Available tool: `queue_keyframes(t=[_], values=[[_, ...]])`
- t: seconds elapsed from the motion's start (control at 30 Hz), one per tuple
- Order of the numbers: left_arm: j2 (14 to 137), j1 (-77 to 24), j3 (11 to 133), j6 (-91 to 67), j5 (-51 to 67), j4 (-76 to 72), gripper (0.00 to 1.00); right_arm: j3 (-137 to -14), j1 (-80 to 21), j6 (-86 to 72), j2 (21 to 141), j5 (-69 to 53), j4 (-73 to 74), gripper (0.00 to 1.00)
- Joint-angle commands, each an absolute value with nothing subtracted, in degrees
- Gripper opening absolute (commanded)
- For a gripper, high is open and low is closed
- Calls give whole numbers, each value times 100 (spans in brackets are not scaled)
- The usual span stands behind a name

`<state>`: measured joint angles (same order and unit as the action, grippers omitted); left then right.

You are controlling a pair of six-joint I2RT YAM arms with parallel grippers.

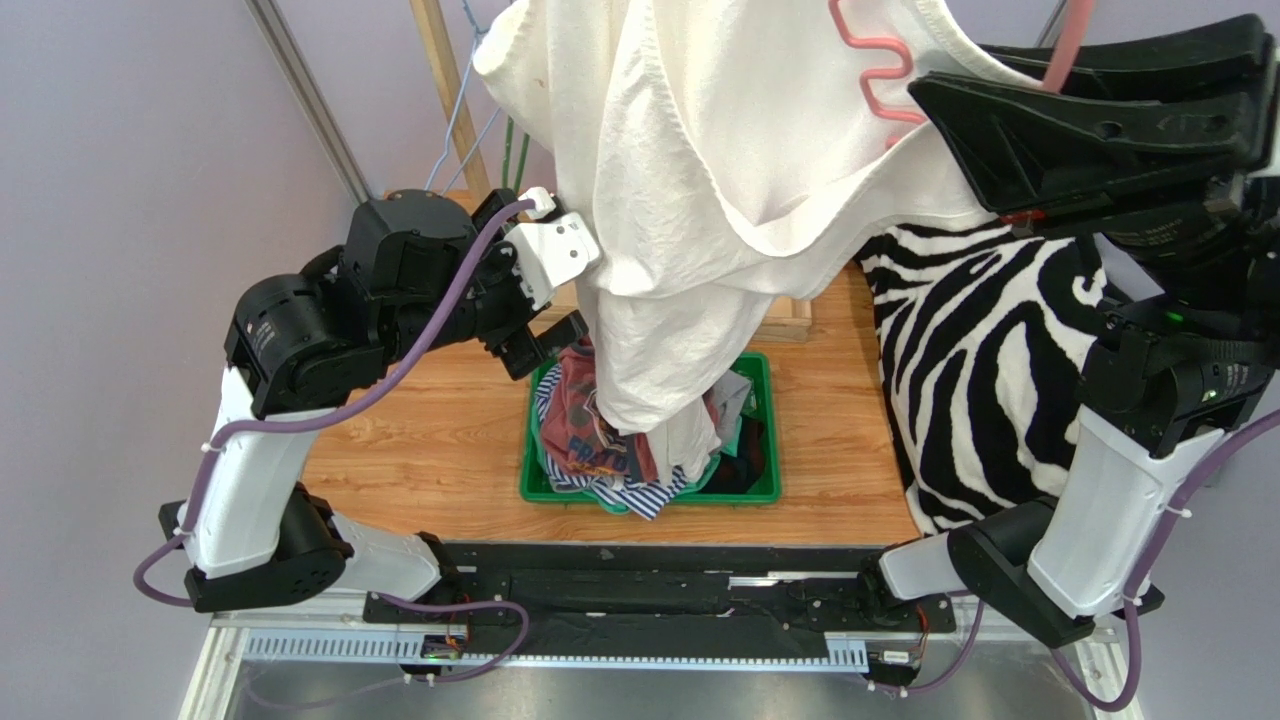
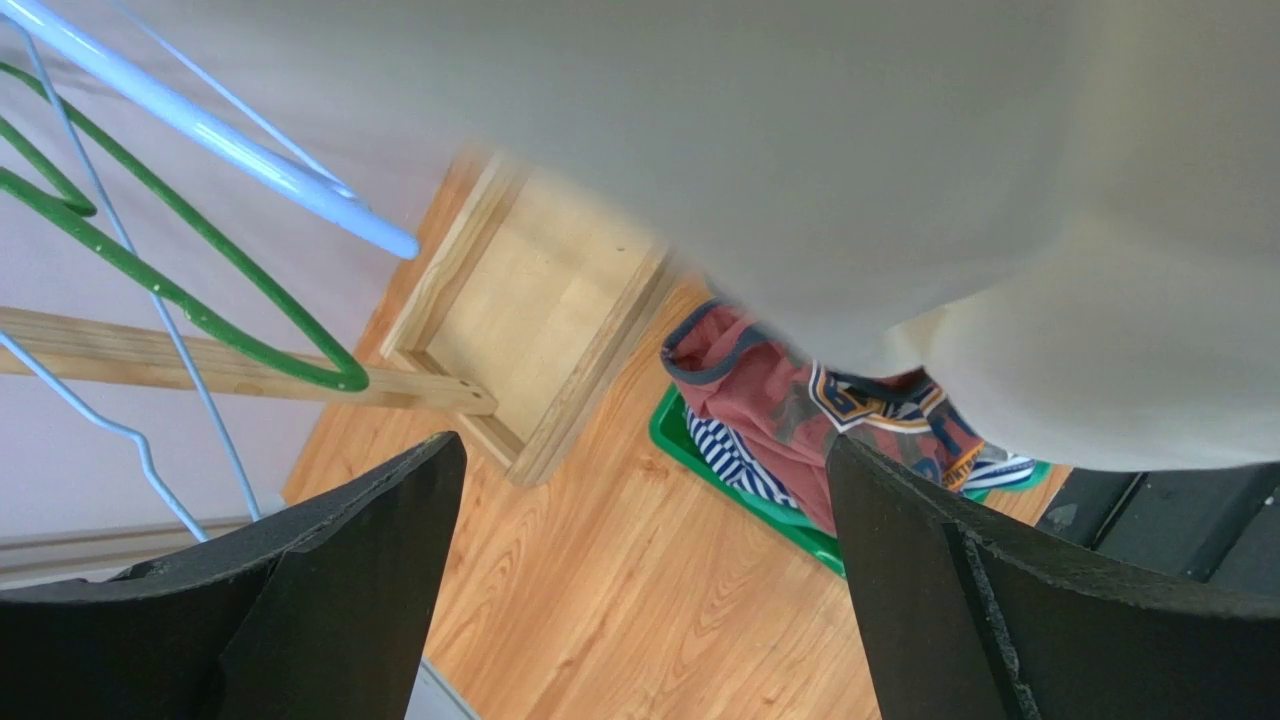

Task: Remove the tank top from the hanger
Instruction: Pick up the hanger from the clothesline.

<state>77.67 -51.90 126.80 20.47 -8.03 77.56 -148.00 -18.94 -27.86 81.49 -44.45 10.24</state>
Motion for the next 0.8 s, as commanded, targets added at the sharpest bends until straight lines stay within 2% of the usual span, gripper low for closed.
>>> queue_keyframes(t=[0.0,0.4,0.6,0.77], values=[[7567,-5107,12867,1969,-774,8235,99,-14846,-1890,-3041,8288,-4052,202,0],[7251,-4887,12937,2127,-914,8191,99,-14124,-1898,-2716,8516,-4465,756,0],[7067,-4519,13174,2171,-888,8087,99,-14141,-1934,-2506,8622,-4483,905,0],[6988,-4298,13368,2197,-1484,7761,99,-14502,-1934,-2382,8710,-4272,818,0]])
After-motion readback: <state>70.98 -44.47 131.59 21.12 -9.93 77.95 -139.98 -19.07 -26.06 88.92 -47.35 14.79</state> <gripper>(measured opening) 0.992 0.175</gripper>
